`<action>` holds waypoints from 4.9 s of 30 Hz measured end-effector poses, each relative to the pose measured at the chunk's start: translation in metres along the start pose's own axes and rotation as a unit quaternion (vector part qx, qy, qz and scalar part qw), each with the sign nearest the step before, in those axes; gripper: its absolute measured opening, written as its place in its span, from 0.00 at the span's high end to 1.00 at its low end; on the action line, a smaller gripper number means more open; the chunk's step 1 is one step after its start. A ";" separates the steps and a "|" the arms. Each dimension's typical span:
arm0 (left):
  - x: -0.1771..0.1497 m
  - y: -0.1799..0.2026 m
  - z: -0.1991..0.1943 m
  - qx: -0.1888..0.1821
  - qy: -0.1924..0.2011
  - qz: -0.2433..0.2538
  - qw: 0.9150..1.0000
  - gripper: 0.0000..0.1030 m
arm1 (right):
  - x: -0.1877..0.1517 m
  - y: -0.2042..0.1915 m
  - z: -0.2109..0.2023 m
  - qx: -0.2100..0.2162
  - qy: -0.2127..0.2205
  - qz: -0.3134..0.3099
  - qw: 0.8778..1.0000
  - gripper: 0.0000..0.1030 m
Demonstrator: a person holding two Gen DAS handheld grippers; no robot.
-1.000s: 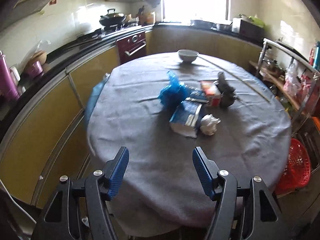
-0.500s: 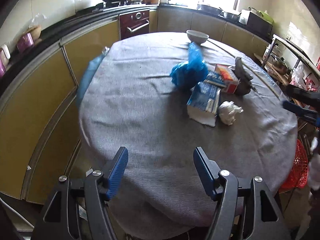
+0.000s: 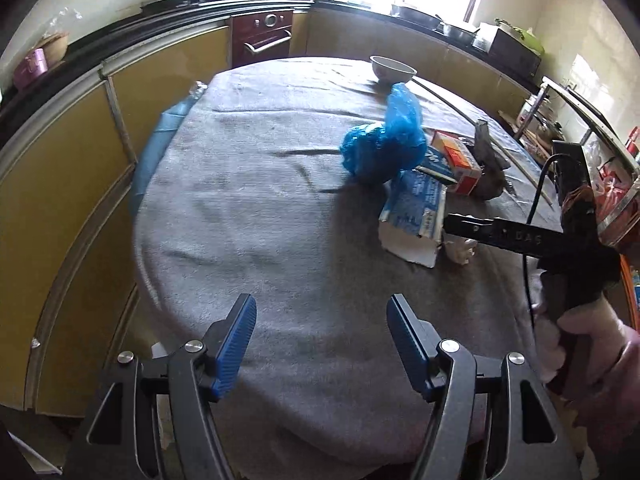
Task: Collect trash
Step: 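Grasp the blue-and-white carton with the left tool while the right tool grasps the white tissue, then lift the carton with the left tool while the right tool lifts the tissue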
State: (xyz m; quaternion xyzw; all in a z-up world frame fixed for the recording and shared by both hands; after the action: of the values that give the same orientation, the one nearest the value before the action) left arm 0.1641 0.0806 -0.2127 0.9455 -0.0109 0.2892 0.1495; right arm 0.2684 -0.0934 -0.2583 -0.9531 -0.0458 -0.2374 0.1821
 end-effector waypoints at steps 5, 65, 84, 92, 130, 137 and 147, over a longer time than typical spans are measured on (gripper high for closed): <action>0.013 0.014 0.016 -0.020 -0.002 0.013 1.000 0.30 | -0.006 0.010 0.000 0.010 0.004 0.012 1.000 0.58; 0.044 0.181 -0.071 0.075 0.132 0.181 0.972 0.41 | -0.048 0.108 -0.264 0.022 0.212 0.078 0.974 0.59; 0.042 0.207 -0.074 0.080 0.129 0.206 0.967 0.41 | -0.062 0.135 -0.272 0.031 0.218 0.110 0.969 0.59; 0.041 0.220 -0.073 0.078 0.129 0.219 0.964 0.41 | -0.067 0.145 -0.282 0.031 0.225 0.123 0.966 0.59; 0.032 0.264 -0.057 0.070 0.107 0.276 0.953 0.40 | -0.090 0.189 -0.303 0.032 0.243 0.184 0.952 0.59; 0.028 0.280 -0.052 0.065 0.102 0.295 0.948 0.40 | -0.097 0.203 -0.310 0.030 0.250 0.200 0.947 0.59; 0.019 0.305 -0.043 0.045 0.090 0.321 0.942 0.40 | -0.108 0.228 -0.322 0.016 0.260 0.221 0.940 0.59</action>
State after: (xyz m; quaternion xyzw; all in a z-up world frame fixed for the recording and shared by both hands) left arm 0.1237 -0.1970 -0.0842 0.8674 -0.2875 0.4061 0.0060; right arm 0.0722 -0.4238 -0.1187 -0.8410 0.2113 -0.4303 0.2510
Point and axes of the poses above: each gripper's, at about its wrist camera, not at the fingertips, and z roughly the way its jaws point, y to its right, x to its top, the point moved 10 cm from there along z, roughly the way its jaws point, and after that the axes turned 7 degrees about -x, right-handed, at the moved point
